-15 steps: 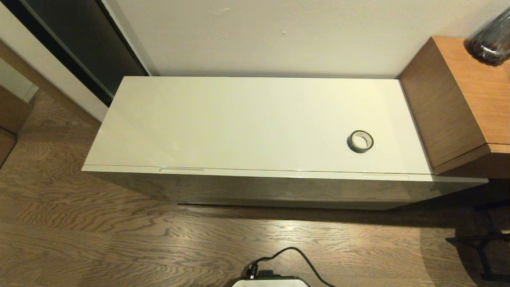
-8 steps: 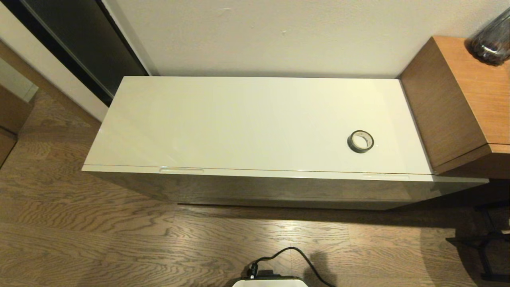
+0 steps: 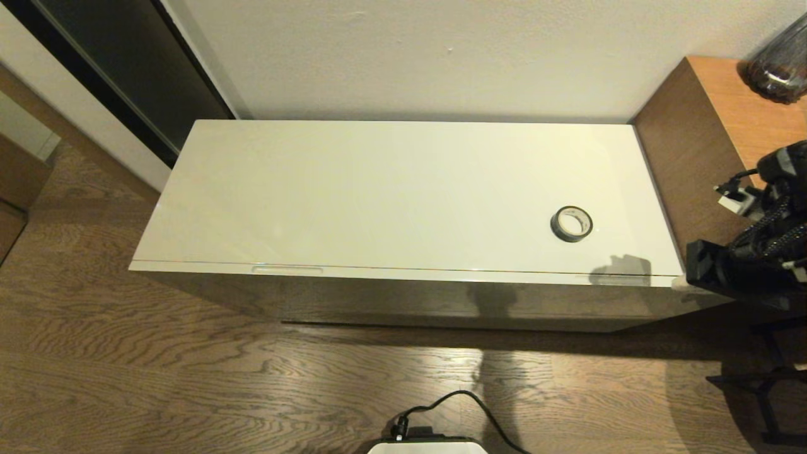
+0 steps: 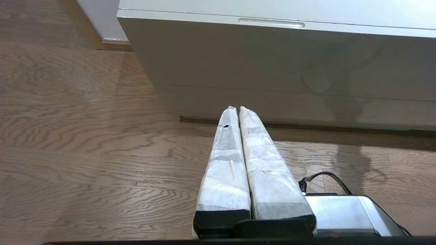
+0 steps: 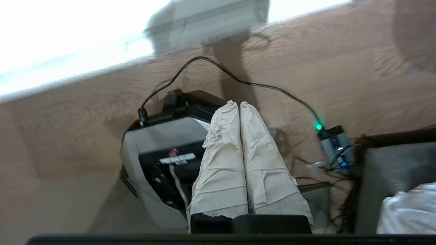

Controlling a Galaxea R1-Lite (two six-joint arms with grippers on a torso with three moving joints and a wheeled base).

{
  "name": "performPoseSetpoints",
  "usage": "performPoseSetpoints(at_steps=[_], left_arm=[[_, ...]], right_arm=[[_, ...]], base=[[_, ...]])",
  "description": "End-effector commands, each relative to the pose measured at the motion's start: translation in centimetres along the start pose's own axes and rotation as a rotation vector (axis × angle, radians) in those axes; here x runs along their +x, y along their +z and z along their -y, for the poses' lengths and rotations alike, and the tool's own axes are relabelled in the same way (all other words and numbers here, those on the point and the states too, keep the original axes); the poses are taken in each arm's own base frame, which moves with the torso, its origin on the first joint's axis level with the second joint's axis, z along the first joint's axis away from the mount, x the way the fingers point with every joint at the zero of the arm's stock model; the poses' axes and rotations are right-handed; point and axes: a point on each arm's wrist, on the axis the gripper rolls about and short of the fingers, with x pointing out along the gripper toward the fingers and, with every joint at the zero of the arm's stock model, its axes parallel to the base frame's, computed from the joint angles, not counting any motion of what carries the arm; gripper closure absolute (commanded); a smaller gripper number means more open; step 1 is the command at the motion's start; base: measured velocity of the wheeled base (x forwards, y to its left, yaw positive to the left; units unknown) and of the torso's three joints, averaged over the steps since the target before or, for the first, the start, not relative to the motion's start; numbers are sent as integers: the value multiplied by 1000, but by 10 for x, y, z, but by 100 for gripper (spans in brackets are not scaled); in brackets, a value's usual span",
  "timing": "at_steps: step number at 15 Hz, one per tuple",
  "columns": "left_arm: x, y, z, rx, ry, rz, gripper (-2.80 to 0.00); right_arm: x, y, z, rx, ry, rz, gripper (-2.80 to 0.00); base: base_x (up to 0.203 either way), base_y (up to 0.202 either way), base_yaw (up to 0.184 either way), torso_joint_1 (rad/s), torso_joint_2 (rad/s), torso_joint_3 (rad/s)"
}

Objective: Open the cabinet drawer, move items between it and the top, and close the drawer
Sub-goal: Open the drawer

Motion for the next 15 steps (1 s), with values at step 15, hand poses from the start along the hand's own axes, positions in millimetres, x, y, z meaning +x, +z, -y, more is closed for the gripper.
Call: performPoseSetpoints(at_steps=[15], left_arm=[[0, 0, 0, -1, 0, -1, 0]], right_arm=[[73, 23, -20, 68, -28, -52, 0]], base=[[0, 0, 0, 0, 0, 0]])
